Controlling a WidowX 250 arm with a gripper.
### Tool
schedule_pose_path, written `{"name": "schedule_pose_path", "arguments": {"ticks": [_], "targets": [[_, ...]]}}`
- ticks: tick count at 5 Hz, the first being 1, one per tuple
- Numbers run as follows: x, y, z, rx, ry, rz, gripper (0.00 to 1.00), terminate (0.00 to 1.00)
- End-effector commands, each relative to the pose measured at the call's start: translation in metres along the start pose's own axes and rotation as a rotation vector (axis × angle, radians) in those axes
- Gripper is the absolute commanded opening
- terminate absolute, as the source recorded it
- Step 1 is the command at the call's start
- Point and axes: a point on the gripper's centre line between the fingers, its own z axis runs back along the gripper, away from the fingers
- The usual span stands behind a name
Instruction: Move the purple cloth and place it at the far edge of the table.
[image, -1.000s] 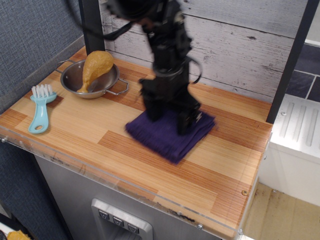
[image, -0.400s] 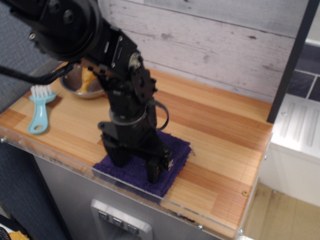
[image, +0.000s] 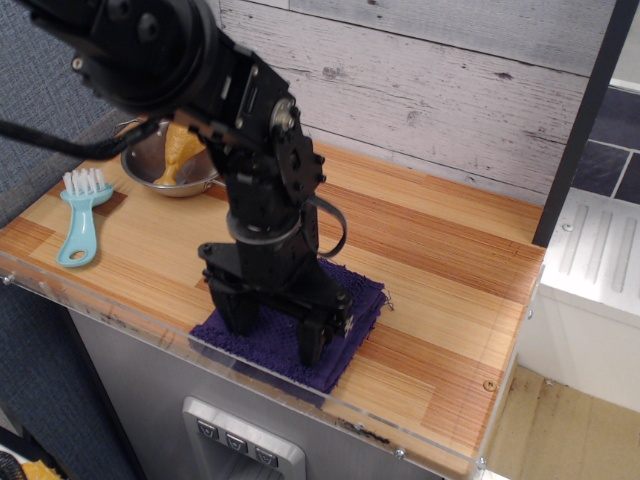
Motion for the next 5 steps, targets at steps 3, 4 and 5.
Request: {"name": "schedule_pose_path", "arguments": {"ticks": [3, 4, 5], "targets": [[0.013, 0.001, 0.094, 0.011, -0.148, -0.086, 1.0, 0.0], [0.012, 0.012, 0.1, 0.012, -0.167, -0.076, 1.0, 0.0], [0.013, 0.019, 0.099, 0.019, -0.157, -0.061, 1.0, 0.0]]}}
